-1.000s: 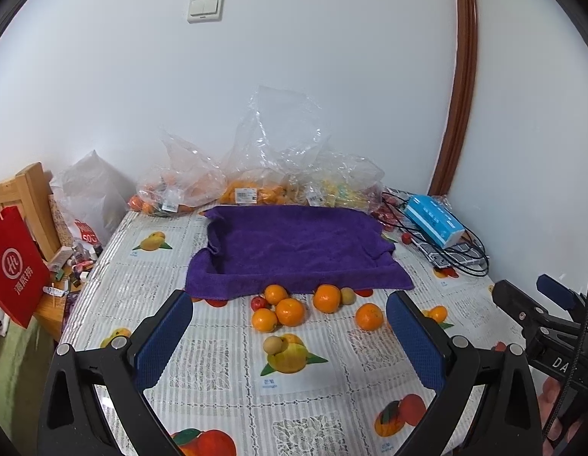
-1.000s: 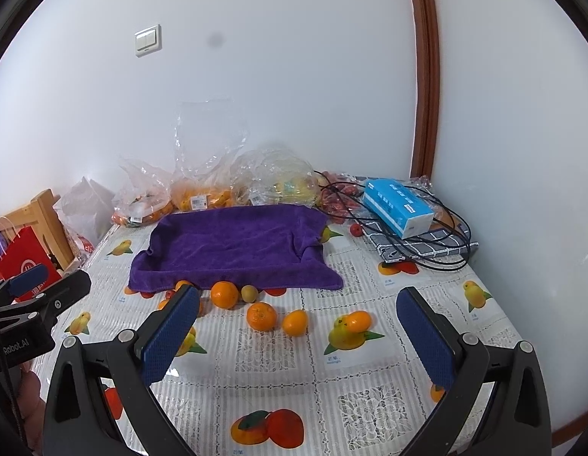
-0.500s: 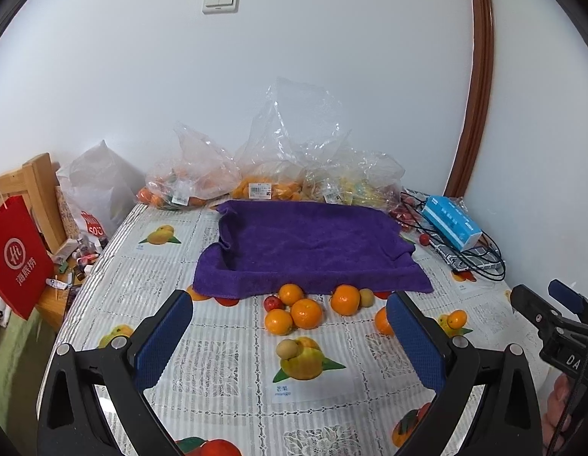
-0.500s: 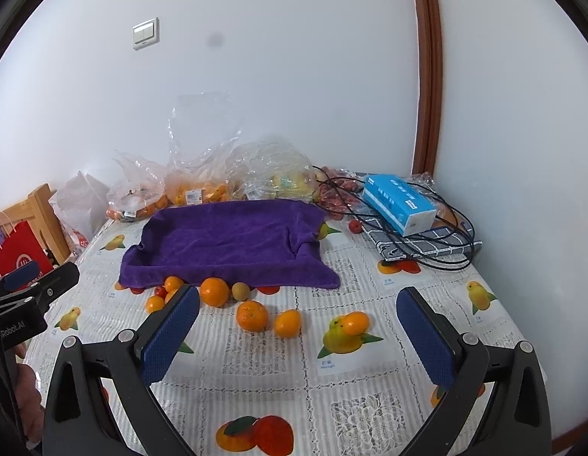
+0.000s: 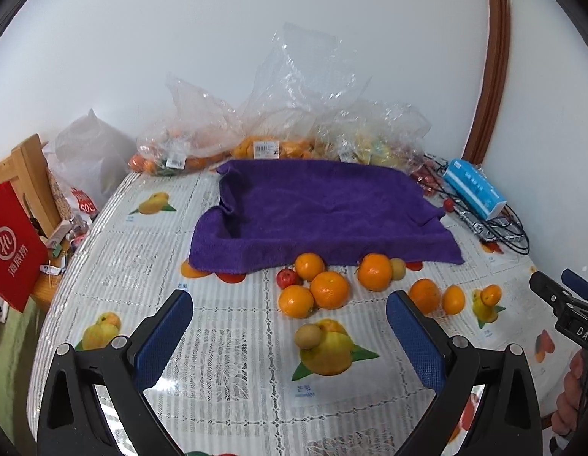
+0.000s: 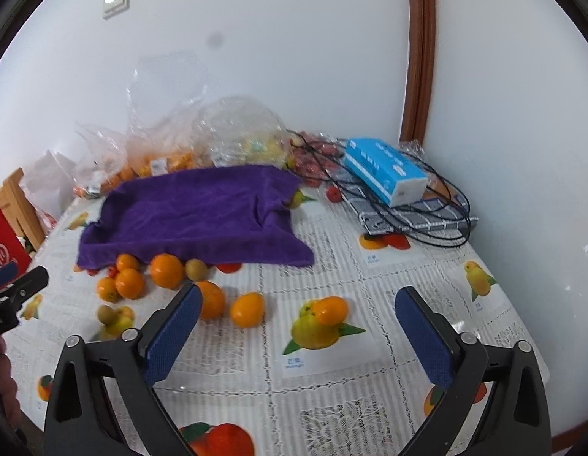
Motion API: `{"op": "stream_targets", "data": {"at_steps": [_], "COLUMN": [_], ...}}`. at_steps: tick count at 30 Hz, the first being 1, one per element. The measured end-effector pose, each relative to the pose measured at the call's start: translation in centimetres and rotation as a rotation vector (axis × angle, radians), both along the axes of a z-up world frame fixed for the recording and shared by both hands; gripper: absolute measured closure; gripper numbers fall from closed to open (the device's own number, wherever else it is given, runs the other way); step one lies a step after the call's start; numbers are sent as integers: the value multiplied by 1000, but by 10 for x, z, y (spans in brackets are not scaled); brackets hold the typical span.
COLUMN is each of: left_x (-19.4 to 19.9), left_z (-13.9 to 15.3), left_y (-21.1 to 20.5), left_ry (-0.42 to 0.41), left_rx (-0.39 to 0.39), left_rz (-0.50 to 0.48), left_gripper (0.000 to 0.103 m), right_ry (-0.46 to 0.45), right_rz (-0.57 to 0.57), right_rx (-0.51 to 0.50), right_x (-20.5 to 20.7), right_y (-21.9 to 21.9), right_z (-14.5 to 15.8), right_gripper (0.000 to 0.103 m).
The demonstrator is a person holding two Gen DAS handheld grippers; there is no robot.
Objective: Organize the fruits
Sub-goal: 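Grasp a small orange from the table with the right gripper, then grasp an orange with the left gripper while the right gripper holds its orange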
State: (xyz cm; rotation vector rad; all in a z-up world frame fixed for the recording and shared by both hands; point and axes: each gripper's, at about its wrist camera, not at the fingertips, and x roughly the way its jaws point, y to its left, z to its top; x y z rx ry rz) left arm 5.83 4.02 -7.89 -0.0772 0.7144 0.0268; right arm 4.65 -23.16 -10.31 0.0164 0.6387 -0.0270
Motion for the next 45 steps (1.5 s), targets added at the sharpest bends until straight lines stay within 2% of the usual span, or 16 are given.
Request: {"op": "stream_targets", "data": {"at_steps": [8, 15, 20, 34, 38, 40, 45], "left_x": [19, 31, 37, 50, 57, 60, 68], "left_z": [-28, -43, -50, -65, -71, -74, -82], "left_y": [9, 12, 8, -4, -3, -2, -1], "left_ry": [68, 99, 118, 154, 172, 179, 211], "left_rx": [-4, -14, -19, -14, -11, -9, -34], "left_rz": [13, 11, -3, -33, -27, -20, -34], "left_gripper": [4, 8, 12, 16, 24, 30, 47], "right_ry": [110, 146, 161, 182, 181, 181, 183], "right_rz": [-10, -8, -11, 1, -5, 2, 15], "right_rx": [57, 71, 76, 59, 49, 40, 38], "right_x": [27, 46, 58, 81, 85, 86, 87], "right_y": [-15, -21, -25, -28, -26, -25, -23], "right_z": [-44, -69, -79, -97, -103, -103, -104], "right_gripper": [29, 44, 49, 53, 63, 71, 71]}}
